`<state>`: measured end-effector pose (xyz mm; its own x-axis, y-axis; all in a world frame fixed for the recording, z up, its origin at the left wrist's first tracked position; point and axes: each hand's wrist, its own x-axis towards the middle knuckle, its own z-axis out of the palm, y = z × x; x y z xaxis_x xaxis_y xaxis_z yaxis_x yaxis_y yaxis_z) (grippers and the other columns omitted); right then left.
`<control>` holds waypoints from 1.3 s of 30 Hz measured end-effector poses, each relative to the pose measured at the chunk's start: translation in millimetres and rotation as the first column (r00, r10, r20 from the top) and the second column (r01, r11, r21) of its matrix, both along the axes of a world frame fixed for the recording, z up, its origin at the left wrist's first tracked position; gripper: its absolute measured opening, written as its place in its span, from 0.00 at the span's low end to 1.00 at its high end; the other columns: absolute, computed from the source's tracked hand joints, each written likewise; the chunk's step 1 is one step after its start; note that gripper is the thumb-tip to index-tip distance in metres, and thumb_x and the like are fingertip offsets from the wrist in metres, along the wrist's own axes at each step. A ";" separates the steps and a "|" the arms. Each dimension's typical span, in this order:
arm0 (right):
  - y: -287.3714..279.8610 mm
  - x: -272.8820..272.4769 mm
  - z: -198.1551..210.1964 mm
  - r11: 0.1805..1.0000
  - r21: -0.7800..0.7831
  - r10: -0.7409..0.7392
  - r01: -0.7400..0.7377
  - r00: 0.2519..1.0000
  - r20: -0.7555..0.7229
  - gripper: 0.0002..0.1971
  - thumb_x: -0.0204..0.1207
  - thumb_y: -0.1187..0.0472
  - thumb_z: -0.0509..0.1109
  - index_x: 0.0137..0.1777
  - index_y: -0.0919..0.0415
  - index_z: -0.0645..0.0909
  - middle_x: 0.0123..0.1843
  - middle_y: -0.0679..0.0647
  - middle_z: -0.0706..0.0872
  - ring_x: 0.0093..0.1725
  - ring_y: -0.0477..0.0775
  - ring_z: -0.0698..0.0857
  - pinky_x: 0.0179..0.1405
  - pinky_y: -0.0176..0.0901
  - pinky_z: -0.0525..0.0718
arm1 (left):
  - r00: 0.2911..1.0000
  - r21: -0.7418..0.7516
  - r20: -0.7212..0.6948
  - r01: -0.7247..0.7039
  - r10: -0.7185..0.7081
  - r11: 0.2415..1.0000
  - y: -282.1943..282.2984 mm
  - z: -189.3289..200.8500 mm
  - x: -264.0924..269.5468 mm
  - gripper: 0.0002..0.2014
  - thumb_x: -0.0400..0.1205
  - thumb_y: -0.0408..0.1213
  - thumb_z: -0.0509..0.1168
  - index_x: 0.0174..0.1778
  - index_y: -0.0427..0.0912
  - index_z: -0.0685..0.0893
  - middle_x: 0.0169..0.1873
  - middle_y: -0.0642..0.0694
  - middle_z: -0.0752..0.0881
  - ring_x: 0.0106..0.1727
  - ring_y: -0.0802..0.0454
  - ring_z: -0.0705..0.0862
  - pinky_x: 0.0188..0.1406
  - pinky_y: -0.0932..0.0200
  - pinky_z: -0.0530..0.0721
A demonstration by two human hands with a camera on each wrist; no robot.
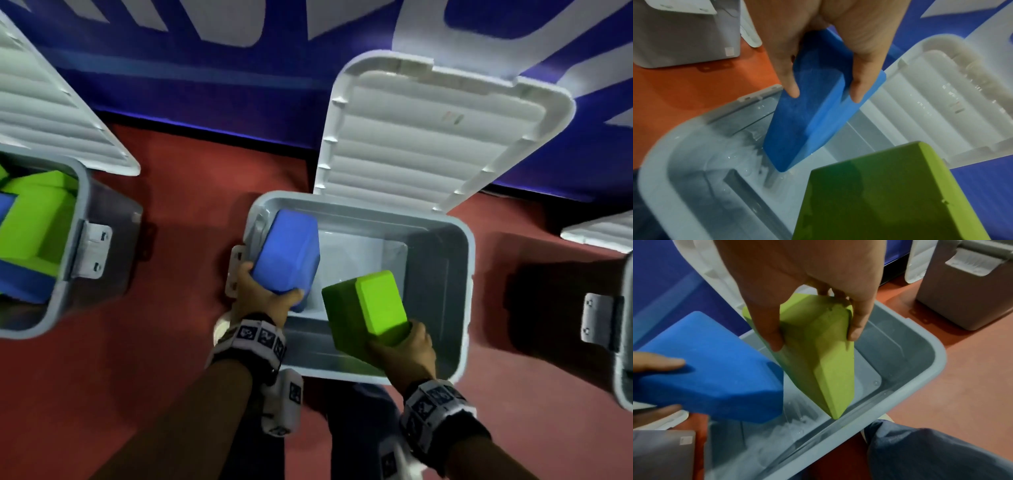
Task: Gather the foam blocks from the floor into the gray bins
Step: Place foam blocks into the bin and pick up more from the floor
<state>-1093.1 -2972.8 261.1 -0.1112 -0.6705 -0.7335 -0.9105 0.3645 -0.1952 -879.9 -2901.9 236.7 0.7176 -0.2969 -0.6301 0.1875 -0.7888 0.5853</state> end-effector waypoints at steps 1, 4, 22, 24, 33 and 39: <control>2.0 5.6 -11.0 1.000 0.005 -0.004 0.004 1.000 0.009 0.37 0.57 0.51 0.83 0.64 0.62 0.71 0.62 0.62 0.77 0.63 0.66 0.78 0.64 0.55 0.75 | 1.000 0.031 -0.009 0.005 -0.004 1.000 -4.0 -12.3 2.6 0.44 0.58 0.40 0.83 0.68 0.44 0.67 0.60 0.47 0.77 0.58 0.44 0.80 0.59 0.51 0.78; 7.5 22.4 -38.4 0.999 0.040 -0.011 0.010 1.000 0.020 0.39 0.57 0.50 0.83 0.64 0.62 0.68 0.64 0.61 0.75 0.65 0.65 0.76 0.66 0.55 0.74 | 0.999 0.123 -0.020 0.043 -0.041 0.992 -13.3 -43.9 6.1 0.47 0.58 0.50 0.82 0.68 0.47 0.64 0.61 0.49 0.78 0.59 0.42 0.80 0.61 0.47 0.79; 55.9 100.0 -105.8 0.973 0.078 0.221 -0.215 0.972 -0.081 0.40 0.59 0.42 0.80 0.62 0.62 0.64 0.62 0.57 0.73 0.64 0.63 0.76 0.58 0.52 0.76 | 0.970 0.177 -0.123 0.228 -0.208 0.958 -24.7 -110.0 33.1 0.28 0.80 0.33 0.64 0.75 0.41 0.63 0.73 0.37 0.67 0.68 0.42 0.75 0.61 0.60 0.69; 63.0 103.8 -107.8 0.972 0.080 0.226 -0.219 0.970 -0.085 0.40 0.59 0.43 0.81 0.62 0.62 0.64 0.62 0.57 0.72 0.63 0.63 0.76 0.59 0.52 0.76 | 0.960 0.155 -0.131 0.265 -0.247 0.952 -17.6 -110.0 39.3 0.25 0.80 0.31 0.63 0.74 0.39 0.66 0.71 0.37 0.72 0.68 0.41 0.75 0.62 0.59 0.67; 76.6 106.4 -89.4 0.964 -0.046 0.255 -0.262 0.959 -0.120 0.37 0.54 0.42 0.80 0.58 0.57 0.67 0.58 0.52 0.73 0.59 0.62 0.74 0.50 0.52 0.74 | 0.890 0.112 -0.204 0.435 -0.408 0.893 20.9 -104.2 52.0 0.20 0.81 0.30 0.61 0.70 0.40 0.73 0.68 0.39 0.77 0.66 0.42 0.79 0.66 0.57 0.72; 73.8 99.9 -80.9 0.873 -0.104 0.460 -0.476 0.876 -0.149 0.37 0.53 0.40 0.78 0.58 0.56 0.71 0.55 0.54 0.76 0.54 0.64 0.77 0.48 0.53 0.76 | 0.885 0.087 -0.318 0.386 -0.341 0.919 19.3 -112.0 56.9 0.22 0.84 0.29 0.55 0.75 0.44 0.69 0.74 0.43 0.72 0.71 0.44 0.74 0.56 0.67 0.67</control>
<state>-993.2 -2899.0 180.2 0.1619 -0.7555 -0.6348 -0.9867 -0.1320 -0.0946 -823.0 -2882.6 124.7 0.3552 -0.3916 -0.8488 0.0152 -0.9055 0.4242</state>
